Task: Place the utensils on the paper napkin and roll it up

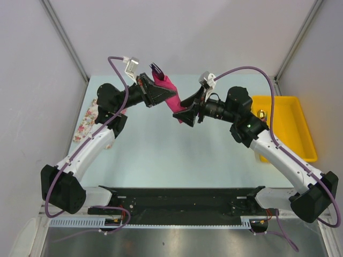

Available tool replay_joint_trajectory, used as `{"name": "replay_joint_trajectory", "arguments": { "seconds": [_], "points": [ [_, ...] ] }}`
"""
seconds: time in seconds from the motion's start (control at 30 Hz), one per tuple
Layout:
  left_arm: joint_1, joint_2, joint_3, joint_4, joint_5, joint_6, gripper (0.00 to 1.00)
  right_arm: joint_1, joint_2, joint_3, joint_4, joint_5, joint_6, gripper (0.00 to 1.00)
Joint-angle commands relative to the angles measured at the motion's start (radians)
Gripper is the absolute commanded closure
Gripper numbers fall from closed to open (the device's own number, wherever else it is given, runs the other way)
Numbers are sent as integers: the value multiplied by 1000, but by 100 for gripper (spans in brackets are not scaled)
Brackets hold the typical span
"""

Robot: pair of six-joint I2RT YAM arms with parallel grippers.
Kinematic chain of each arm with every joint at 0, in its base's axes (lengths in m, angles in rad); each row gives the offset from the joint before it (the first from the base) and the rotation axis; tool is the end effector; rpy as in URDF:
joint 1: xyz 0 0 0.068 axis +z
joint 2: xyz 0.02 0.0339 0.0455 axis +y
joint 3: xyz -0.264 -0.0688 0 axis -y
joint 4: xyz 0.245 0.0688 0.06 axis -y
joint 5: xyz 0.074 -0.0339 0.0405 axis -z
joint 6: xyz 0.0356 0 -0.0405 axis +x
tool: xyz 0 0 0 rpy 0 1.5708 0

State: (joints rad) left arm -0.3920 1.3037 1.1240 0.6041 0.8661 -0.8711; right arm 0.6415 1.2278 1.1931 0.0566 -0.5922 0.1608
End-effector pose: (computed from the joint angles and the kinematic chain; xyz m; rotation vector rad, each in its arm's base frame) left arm 0.2582 -0.1361 0.4234 0.5504 1.3701 -1.5458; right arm 0.2138 0.1845 0.4159 -0.8565 1.4204 1.0767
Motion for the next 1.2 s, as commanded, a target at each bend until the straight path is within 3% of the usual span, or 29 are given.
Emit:
{"name": "replay_joint_trajectory", "arguments": {
  "seconds": [0.0,0.27,0.8,1.0,1.17],
  "points": [
    [-22,-29,-4,46,24,9,100,1,-8,51,-1,15,6,29],
    [-22,-41,-21,-1,-27,40,100,29,-102,59,-52,161,-55,23],
    [-30,-37,-15,32,-18,7,100,41,-45,16,-40,117,-70,23],
    [-30,-35,-20,77,-6,-14,100,30,-44,-21,-37,54,-46,27],
    [-30,-29,-33,141,20,-60,100,26,-33,-26,-11,-64,-7,40]
  ]
}}
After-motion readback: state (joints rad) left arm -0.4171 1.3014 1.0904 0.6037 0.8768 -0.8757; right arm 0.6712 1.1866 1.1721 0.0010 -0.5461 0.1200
